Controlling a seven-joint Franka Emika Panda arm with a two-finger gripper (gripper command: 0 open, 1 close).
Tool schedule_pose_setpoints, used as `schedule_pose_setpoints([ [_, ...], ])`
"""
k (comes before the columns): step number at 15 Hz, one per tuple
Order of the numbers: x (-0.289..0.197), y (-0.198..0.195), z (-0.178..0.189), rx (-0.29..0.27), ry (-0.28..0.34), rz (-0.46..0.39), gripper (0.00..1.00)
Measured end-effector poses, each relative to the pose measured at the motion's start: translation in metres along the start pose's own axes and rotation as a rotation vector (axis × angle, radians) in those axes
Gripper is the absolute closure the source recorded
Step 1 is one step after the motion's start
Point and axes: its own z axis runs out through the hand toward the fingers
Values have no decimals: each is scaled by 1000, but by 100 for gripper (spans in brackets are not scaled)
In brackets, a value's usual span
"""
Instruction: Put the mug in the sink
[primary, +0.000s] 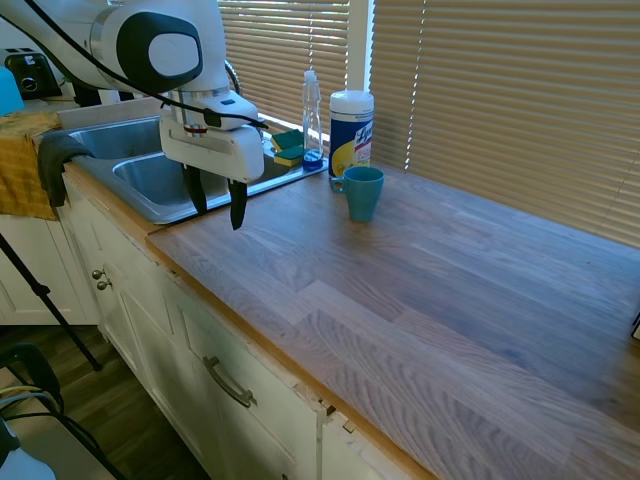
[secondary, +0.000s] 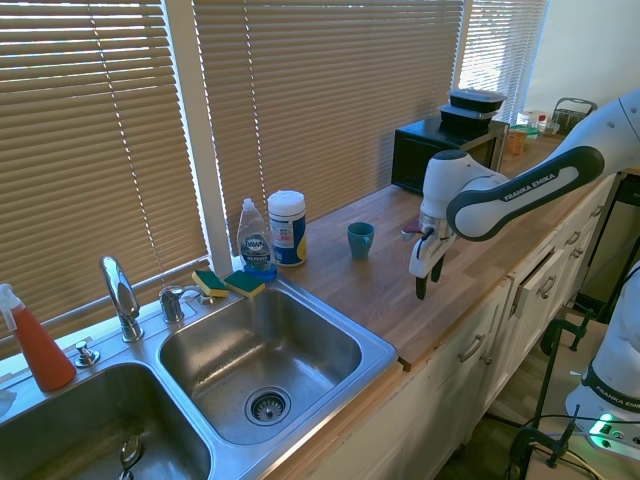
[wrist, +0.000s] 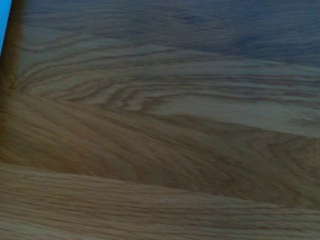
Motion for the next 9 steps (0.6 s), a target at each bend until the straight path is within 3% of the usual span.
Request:
schedule_pose_setpoints([
  [5,6,-7,-12,34,25,7,0],
  [9,31,-19,-48,97,80,88,0],
])
